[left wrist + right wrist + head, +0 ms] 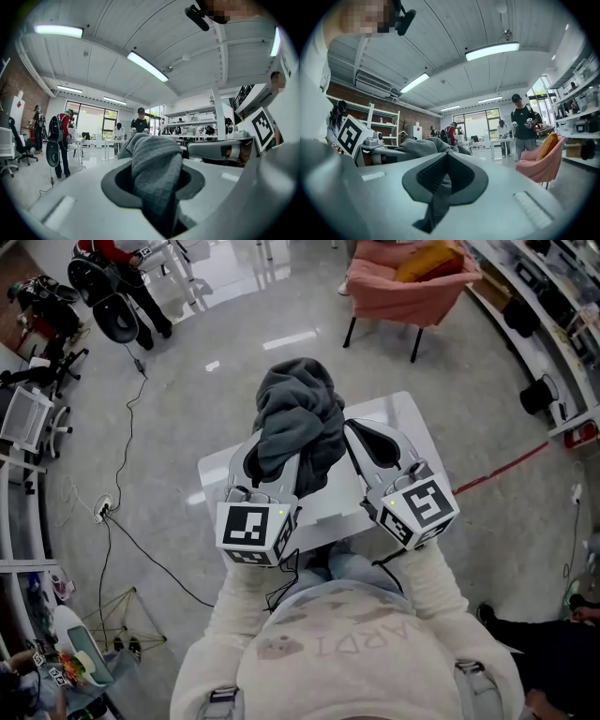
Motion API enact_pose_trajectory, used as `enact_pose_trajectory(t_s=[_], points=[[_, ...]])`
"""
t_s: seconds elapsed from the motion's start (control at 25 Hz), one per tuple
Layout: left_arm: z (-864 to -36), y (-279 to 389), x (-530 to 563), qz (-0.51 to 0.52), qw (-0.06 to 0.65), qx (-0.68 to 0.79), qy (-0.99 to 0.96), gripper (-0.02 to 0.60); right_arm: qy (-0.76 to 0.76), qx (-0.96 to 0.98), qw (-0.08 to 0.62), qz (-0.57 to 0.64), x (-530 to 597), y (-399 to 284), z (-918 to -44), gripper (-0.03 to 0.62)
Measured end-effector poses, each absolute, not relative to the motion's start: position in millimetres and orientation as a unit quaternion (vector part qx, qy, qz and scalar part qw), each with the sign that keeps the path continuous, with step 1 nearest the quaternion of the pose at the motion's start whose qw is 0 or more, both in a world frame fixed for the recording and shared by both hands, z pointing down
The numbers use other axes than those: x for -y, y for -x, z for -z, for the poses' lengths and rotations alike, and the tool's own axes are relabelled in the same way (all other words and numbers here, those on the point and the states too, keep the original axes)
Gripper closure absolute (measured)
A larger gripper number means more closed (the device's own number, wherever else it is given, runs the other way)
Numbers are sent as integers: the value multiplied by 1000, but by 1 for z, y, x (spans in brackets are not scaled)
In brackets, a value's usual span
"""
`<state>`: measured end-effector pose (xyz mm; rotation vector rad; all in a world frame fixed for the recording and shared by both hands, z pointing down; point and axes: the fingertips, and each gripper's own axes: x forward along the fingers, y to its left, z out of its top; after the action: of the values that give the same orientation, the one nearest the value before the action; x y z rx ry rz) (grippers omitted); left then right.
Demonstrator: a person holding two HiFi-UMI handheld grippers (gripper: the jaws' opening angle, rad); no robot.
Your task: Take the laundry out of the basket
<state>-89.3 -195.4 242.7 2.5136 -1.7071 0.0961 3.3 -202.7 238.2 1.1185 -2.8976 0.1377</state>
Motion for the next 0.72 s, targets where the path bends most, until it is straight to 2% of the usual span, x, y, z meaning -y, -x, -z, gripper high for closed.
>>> enact_pose_trajectory(t_s=[0.72], points=[[-207, 90, 182, -6, 21, 572, -820, 449, -337, 941, 7, -34, 193, 7, -223, 568]])
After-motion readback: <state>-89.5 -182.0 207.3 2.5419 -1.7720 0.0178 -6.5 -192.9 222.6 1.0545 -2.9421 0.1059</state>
